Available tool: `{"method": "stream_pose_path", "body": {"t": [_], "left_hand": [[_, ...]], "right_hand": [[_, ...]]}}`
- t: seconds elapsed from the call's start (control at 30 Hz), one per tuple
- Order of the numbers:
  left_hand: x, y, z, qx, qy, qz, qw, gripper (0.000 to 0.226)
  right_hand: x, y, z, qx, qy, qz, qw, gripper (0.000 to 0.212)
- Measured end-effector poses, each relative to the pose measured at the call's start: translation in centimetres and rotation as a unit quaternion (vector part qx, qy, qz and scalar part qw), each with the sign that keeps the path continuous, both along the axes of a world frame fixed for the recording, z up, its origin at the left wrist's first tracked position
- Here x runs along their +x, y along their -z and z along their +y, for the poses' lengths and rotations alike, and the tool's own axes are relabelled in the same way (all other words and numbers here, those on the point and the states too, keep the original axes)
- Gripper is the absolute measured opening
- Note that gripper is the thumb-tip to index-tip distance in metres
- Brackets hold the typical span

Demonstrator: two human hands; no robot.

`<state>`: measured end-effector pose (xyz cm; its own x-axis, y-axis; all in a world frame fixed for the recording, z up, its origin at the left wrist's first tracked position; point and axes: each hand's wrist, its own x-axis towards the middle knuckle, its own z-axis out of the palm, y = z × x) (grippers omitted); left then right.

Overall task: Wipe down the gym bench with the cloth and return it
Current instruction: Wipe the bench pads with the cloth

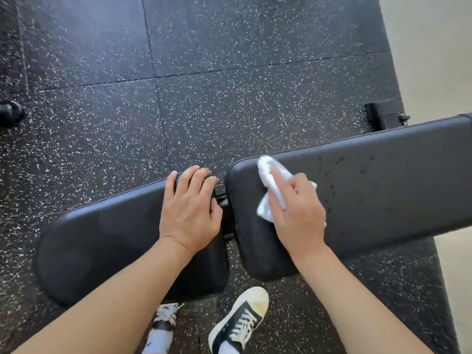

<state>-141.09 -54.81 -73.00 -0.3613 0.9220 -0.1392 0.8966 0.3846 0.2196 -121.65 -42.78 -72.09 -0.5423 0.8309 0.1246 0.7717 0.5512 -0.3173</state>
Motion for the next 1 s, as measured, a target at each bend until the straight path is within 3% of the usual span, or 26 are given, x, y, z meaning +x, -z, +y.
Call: {"method": "stream_pose_path", "body": {"t": [0.2,0.3,0.4,0.5,0.7,0.83,1.0], "left_hand": [[0.1,0.3,-0.1,0.018,0.002,0.023,1.0,0.04],[0.2,0.2,-0.1,0.016,-0.004,0.024,1.0,0.041],[0.3,0.0,0.1,0.011,-0.003,0.021,1.0,0.04],[0.2,-0.1,0.0,0.008,-0.001,0.022,1.0,0.04],[0.1,0.1,-0.1,0.015,0.003,0.021,1.0,0.039],[0.1,0.2,-0.2,0.008,0.003,0.018,1.0,0.041],[0.1,0.0,-0.2,0.001,-0.001,0.016,1.0,0.043]], "right_hand": [[-7.9,0.7,-0.1,-0.016,0.061,0.027,0.998,0.036],[-5.1,0.4,-5.1,-0.019,0.034,0.045,0.998,0.044],[0.7,0.3,-11.3,-0.029,-0.023,0.022,0.999,0.039],[4.6,0.4,-13.6,-0.04,-0.015,0.036,0.998,0.035],[-2.5,1.3,-7.7,0.022,0.019,0.034,0.999,0.036],[-8.6,1.5,-3.1,0.013,0.043,0.027,0.999,0.033],[-5.4,0.7,-6.0,0.002,0.003,0.019,1.0,0.04]]}}
